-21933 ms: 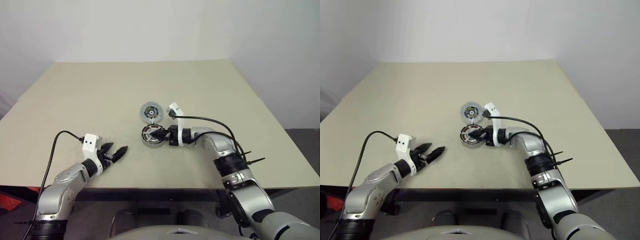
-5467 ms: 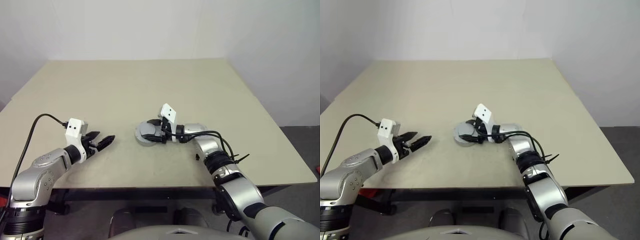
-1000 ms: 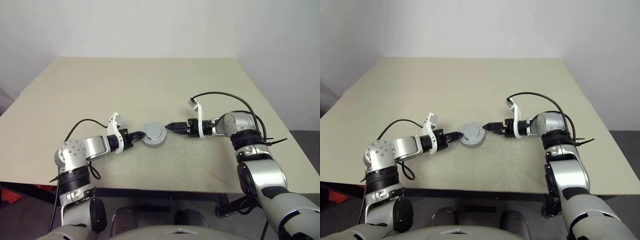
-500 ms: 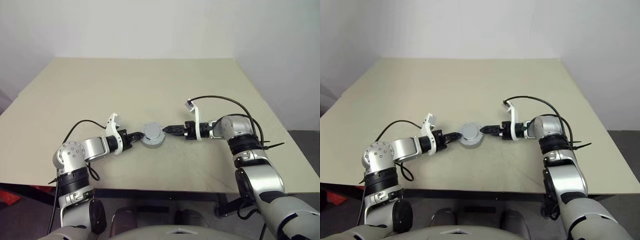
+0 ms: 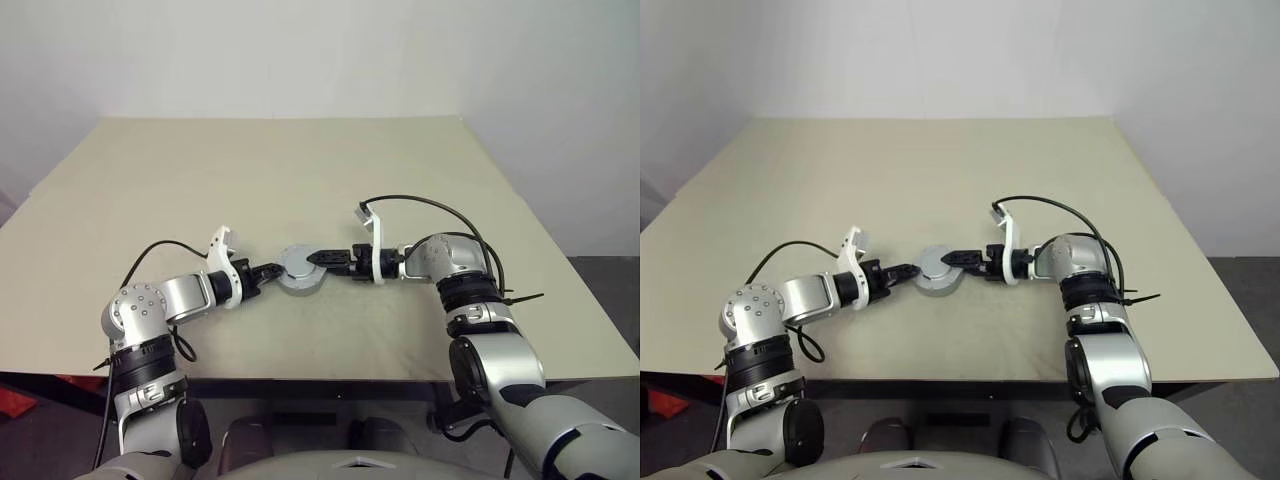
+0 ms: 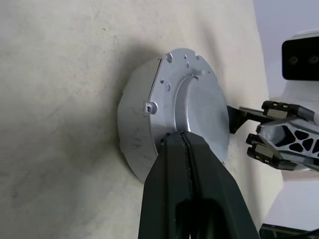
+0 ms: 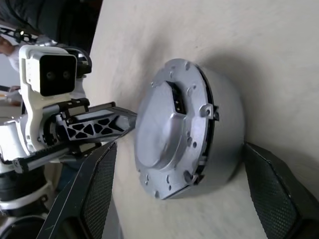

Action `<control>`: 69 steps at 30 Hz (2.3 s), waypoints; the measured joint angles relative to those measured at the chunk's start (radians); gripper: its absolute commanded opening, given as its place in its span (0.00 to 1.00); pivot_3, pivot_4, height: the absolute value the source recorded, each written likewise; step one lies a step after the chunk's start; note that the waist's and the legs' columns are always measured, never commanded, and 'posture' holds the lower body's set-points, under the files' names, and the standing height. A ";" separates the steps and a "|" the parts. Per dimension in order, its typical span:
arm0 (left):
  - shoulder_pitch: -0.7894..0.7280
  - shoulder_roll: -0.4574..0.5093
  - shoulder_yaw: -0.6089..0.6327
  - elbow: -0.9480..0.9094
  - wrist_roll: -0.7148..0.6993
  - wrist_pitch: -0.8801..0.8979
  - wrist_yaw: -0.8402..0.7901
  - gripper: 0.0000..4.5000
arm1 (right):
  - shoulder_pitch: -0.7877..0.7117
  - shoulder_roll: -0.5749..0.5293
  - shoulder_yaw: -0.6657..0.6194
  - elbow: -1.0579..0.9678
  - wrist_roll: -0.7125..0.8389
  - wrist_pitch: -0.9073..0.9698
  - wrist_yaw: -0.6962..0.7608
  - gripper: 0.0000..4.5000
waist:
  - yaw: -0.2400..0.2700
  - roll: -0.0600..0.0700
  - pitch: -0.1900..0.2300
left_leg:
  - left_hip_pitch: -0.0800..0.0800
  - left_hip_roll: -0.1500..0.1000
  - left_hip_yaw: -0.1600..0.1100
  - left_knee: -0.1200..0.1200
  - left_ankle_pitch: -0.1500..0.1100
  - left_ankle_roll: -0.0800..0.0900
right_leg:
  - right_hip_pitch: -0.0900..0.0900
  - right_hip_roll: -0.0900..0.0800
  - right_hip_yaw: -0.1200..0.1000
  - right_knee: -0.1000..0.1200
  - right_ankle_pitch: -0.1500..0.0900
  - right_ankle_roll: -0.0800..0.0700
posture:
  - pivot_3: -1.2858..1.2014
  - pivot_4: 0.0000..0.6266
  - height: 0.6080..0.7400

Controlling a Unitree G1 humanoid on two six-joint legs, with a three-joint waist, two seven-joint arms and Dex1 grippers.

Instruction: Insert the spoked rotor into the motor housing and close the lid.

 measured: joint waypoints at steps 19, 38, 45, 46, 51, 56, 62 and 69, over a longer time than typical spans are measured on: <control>0.000 0.004 0.017 -0.005 0.018 -0.008 0.001 0.00 | 0.003 0.095 -0.093 -0.005 0.024 0.036 -0.114 0.99 | -0.003 0.000 0.000 | 0.000 0.000 0.000 -0.001 0.000 -0.001 | 0.000 0.000 0.000 0.000 0.000 0.000 | 0.52 0.00 1.00; -0.003 0.007 0.028 -0.009 0.031 -0.019 -0.001 0.00 | 0.002 0.161 -0.129 0.018 0.039 0.028 -0.170 0.50 | 0.006 0.001 0.001 | -0.002 0.000 0.000 -0.002 0.001 -0.001 | -0.002 0.000 0.000 -0.001 0.000 0.000 | 0.52 0.00 1.00; -0.006 0.008 0.026 -0.008 0.037 -0.026 -0.002 0.00 | -0.013 0.159 -0.132 0.049 0.040 0.016 -0.171 0.47 | 0.008 0.001 0.001 | -0.002 0.000 0.000 -0.002 0.001 -0.001 | -0.002 0.000 0.000 -0.001 0.000 0.000 | 0.52 0.00 1.00; -0.006 0.008 0.025 -0.007 0.038 -0.031 -0.002 0.00 | -0.018 0.159 -0.132 0.057 0.040 0.011 -0.172 0.47 | 0.008 0.001 0.001 | -0.002 0.000 0.000 -0.002 0.001 -0.001 | -0.002 0.000 0.000 -0.001 0.000 0.000 | 0.52 0.00 1.00; -0.005 0.009 0.029 -0.013 0.025 -0.070 -0.025 0.00 | -0.049 0.163 -0.171 0.120 0.046 -0.017 -0.201 0.47 | 0.009 0.002 0.001 | -0.003 0.000 0.000 -0.001 0.001 -0.001 | -0.003 0.000 0.000 -0.001 0.000 0.000 | 0.52 0.00 1.00; 0.009 0.029 0.046 -0.064 -0.025 -0.124 -0.071 0.00 | -0.117 0.168 -0.271 0.220 0.080 -0.053 -0.258 0.47 | 0.009 0.002 0.002 | -0.005 0.000 0.000 -0.001 0.001 -0.001 | -0.005 0.000 0.000 -0.001 0.000 0.000 | 0.52 0.00 1.00; 0.087 0.049 0.040 -0.123 -0.048 -0.218 -0.113 0.00 | -0.194 0.173 -0.366 0.294 0.121 -0.110 -0.309 0.47 | 0.008 0.003 0.002 | -0.007 0.000 0.000 -0.001 0.000 -0.001 | -0.006 0.000 0.000 -0.001 0.000 0.000 | 0.52 0.00 1.00; 0.123 0.045 0.099 -0.148 -0.152 -0.322 -0.120 0.09 | -0.239 0.195 -0.418 0.299 0.194 -0.070 -0.342 0.47 | 0.008 0.003 0.003 | -0.010 0.000 0.000 -0.001 0.001 -0.001 | -0.009 0.000 0.000 0.000 0.000 0.000 | 0.52 0.00 1.00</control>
